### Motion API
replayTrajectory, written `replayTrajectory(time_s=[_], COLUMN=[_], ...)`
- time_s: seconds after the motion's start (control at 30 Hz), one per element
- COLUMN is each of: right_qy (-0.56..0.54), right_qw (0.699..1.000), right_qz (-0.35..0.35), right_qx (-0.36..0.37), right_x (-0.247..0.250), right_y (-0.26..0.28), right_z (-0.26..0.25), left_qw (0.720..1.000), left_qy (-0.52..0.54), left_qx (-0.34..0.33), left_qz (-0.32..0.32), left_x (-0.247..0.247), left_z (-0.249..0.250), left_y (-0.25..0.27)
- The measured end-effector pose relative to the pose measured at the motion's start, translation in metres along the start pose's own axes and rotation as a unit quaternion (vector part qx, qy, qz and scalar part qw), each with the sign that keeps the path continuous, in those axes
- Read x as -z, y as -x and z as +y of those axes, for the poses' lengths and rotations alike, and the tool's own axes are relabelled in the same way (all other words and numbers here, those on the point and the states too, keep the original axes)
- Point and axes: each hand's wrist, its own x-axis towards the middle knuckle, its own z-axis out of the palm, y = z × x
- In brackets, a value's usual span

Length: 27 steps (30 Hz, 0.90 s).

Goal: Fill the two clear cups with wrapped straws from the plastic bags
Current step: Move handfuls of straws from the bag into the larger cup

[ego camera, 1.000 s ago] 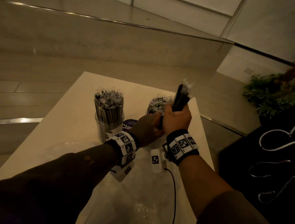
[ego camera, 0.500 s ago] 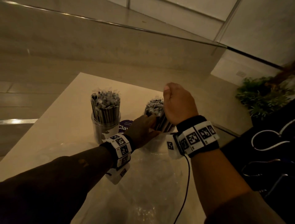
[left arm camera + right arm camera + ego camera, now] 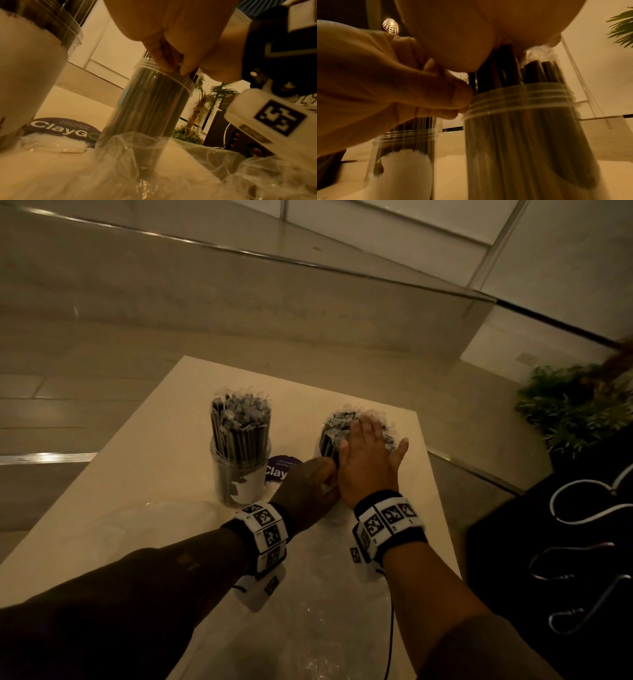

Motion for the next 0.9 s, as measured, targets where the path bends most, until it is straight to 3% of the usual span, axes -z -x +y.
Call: replayTrajectory(time_s=[0.2,0.43,0.47,0.53,0.6,0.63,0.73,0.83,0.9], right_qy=[-0.034,-0.078,-0.104,-0.161,-0.204,-0.209,-0.086,0.097,0.143], right_qw=[0.999,0.996,0.994,0.981,0.955,0.958,0.979,0.923,0.901], right_qz=[-0.01,-0.039,-0.013,0.108,0.213,0.179,-0.13,-0.353,-0.401], right_qx=[-0.006,-0.023,-0.025,-0.02,0.037,0.08,0.134,0.114,0.085], right_x=[0.011,0.014,0.02,0.037,0.058,0.066,0.067,0.026,-0.011], right_y=[-0.001,-0.008,-0.005,0.007,0.033,0.048,0.089,0.101,0.103], right_z=[0.004,0.005,0.004,-0.001,-0.011,-0.016,-0.026,-0.024,-0.023], left_qw=[0.998,0.999,0.999,1.0,0.998,0.997,0.992,0.977,0.956], left_qy=[-0.016,-0.018,-0.015,-0.007,0.004,0.008,0.0,-0.034,-0.078], left_qx=[0.02,-0.001,0.001,0.023,0.061,0.076,0.125,0.188,0.248], left_qz=[-0.049,-0.036,-0.031,-0.011,0.011,0.016,0.031,0.091,0.134], left_x=[0.003,0.005,0.007,0.011,0.014,0.016,0.028,0.04,0.051], left_z=[-0.002,0.0,0.001,0.001,-0.006,-0.01,-0.021,-0.027,-0.025], left_y=[0.002,-0.001,0.0,0.004,0.013,0.019,0.035,0.047,0.054])
